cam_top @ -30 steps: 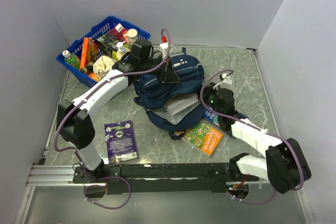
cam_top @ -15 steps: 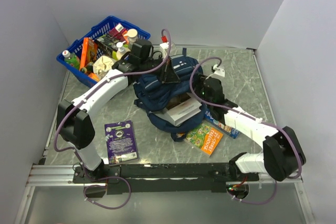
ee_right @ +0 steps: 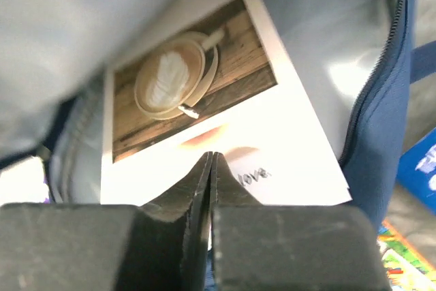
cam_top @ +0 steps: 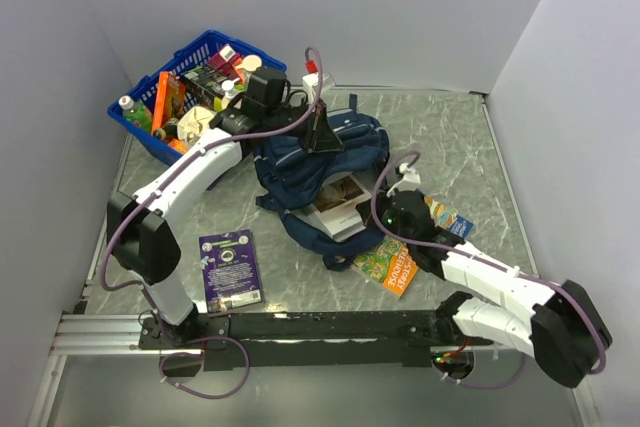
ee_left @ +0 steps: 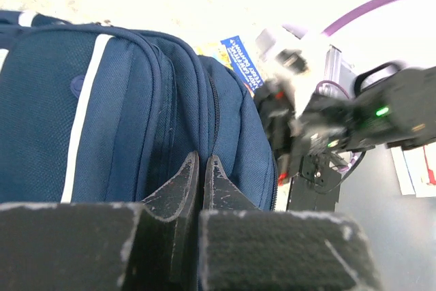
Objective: Pack the student bag
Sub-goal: Place the book in the student bag.
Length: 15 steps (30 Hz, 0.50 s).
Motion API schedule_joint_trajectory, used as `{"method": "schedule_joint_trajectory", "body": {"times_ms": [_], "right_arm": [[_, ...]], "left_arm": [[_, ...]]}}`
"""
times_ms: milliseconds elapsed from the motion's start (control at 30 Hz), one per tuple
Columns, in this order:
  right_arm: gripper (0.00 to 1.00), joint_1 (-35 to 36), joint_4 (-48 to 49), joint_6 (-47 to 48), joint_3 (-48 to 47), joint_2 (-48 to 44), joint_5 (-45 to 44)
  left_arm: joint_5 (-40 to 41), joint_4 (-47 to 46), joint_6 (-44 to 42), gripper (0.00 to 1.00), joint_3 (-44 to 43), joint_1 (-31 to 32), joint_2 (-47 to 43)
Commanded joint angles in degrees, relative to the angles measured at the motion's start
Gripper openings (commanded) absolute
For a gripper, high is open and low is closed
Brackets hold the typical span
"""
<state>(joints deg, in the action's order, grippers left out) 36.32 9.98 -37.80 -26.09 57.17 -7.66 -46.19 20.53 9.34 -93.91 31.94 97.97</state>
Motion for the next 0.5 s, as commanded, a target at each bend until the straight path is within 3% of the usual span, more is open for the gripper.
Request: {"method": "schedule_joint_trajectory", "body": {"times_ms": [0, 233, 333, 467], "right_arm": [[0.00, 1.0, 2.2, -3.1, 1.0, 3.6, 3.7], [0.00, 1.1, 5.2, -1.2, -3.7, 10.0, 7.2], [0.00, 1.2, 0.2, 0.9, -6.4, 6.1, 6.7], [0.07, 1.2, -7.1, 2.6, -4.9, -5.6, 7.3]], "left_arm": [[-3.7, -6.4, 1.7, 0.01, -5.2, 0.2, -3.5], [-4.2, -6.5, 1.6, 0.01, -3.5, 0.3, -3.8], [-3.6, -5.9, 0.6, 0.01, -2.5, 0.2, -3.9], [-3.2, -5.3, -0.9, 0.01, -1.4, 0.2, -3.8]]}}
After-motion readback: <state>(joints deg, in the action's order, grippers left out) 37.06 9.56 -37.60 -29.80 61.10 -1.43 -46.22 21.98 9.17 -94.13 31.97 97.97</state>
